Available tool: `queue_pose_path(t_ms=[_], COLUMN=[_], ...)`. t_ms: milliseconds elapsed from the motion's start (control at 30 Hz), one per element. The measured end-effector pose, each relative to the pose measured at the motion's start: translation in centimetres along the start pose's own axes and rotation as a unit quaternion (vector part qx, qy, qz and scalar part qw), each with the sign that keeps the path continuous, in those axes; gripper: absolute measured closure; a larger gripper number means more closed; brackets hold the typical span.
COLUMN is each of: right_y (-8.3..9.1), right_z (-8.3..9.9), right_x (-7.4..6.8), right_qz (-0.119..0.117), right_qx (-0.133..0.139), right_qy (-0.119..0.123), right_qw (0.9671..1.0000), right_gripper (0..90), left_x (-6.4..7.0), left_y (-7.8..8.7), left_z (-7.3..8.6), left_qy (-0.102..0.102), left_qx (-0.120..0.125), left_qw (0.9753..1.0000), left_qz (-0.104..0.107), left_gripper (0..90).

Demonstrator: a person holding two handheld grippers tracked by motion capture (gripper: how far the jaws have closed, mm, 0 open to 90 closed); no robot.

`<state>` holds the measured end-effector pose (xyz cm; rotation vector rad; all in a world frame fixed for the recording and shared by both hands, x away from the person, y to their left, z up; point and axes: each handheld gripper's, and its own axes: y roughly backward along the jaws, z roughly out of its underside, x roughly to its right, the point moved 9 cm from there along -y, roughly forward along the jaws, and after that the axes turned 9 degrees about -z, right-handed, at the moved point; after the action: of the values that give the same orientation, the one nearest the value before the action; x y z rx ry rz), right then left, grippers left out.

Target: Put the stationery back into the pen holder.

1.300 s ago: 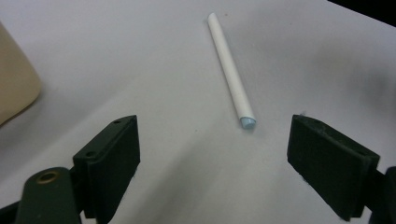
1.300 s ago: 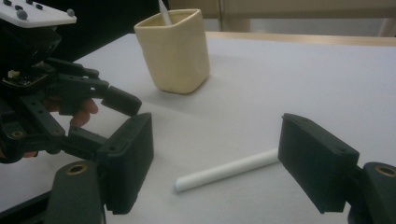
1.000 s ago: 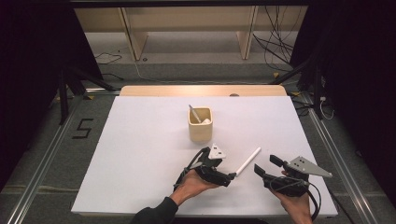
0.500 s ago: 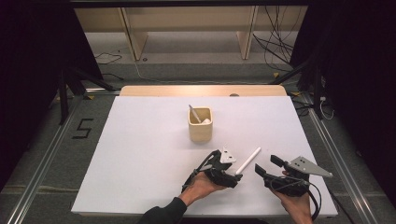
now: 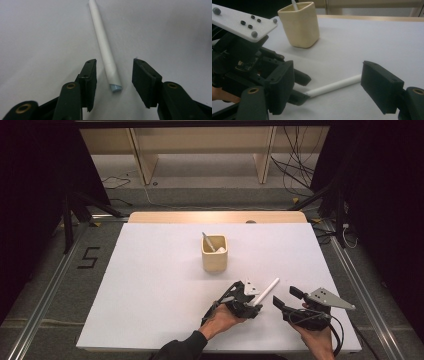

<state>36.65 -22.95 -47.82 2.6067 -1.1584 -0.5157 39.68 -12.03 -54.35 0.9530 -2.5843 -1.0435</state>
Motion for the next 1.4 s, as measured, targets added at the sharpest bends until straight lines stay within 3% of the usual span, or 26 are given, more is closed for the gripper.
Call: queue_pose_path(t_ms=[667, 833, 1400], right_y=[-0.1, -0.1, -0.1], right_z=[0.1, 0.1, 0.1], right_x=[0.1, 0.2, 0.2], right_qz=[0.002, 0.002, 0.004], right_qx=[-0.001, -0.001, 0.0], right_qy=[0.001, -0.001, 0.003], right_qw=[1.0, 1.0, 1.0], right_gripper=[27.5, 27.6, 27.7], left_x=[0.2, 0.2, -0.1], left_y=[-1.0, -1.1, -1.0], left_z=[0.1, 0.0, -0.1], left_qy=[-0.008, 0.007, 0.021], left_qx=[-0.024, -0.028, -0.036], left_qw=[0.9994, 0.9993, 0.999], left_qz=[-0.024, -0.024, -0.015], left_gripper=[73.7, 76.8, 78.1])
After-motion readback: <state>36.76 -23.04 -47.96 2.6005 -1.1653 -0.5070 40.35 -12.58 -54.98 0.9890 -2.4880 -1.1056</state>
